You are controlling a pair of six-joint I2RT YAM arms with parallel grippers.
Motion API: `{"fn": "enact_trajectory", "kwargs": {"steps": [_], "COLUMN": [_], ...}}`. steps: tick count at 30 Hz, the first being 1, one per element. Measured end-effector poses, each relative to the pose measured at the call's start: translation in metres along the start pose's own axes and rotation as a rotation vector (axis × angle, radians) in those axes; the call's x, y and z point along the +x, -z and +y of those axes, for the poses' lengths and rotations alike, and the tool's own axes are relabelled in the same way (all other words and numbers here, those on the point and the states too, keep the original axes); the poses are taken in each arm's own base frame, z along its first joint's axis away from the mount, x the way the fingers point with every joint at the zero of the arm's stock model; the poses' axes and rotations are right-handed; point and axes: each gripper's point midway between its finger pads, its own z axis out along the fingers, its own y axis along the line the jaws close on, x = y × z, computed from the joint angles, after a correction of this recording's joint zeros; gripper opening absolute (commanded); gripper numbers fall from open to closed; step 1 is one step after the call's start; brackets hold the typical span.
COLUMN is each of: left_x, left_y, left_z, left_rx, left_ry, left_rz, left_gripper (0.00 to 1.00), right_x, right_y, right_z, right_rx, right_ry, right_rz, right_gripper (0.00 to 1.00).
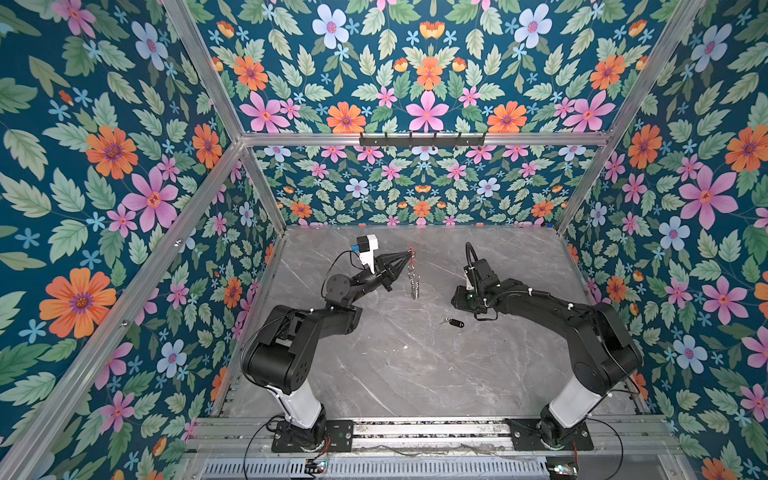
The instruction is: Put the keys on the keyring
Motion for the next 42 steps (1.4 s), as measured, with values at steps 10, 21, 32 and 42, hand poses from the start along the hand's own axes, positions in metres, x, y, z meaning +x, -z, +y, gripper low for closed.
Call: {"fn": "enact_trajectory", "kwargs": {"steps": [10, 21, 32, 42], "left_x": [0.0, -0.001, 0.0, 0.007], "left_y": [0.006, 0.005, 0.016, 0.016], "left_z": [-0.006, -0.01, -0.02, -0.015], "left_rx": [-0.015, -0.011, -0.041, -0.06], "left_ry": [-0.018, -0.027, -0.072, -0.087], "left_rz": [0.005, 0.005, 0.046, 0.076], "left_gripper": [0.0, 0.0, 0.0, 0.0], "right_x": [0.042, 0.069, 0.011, -0.034], "right_y": [-0.006, -0.01, -0.036, -0.039], "right_z": [-0.015, 0.001, 0.004, 0.007], "right_rx": [0.027, -0.072, -0.05, -0.062], "right_ry": [-0.051, 0.02, 0.012, 0.047], "right_rz": [0.142, 0.215, 0.131, 0.056], "right_gripper": [0.44, 0.39, 0.36, 0.33]}}
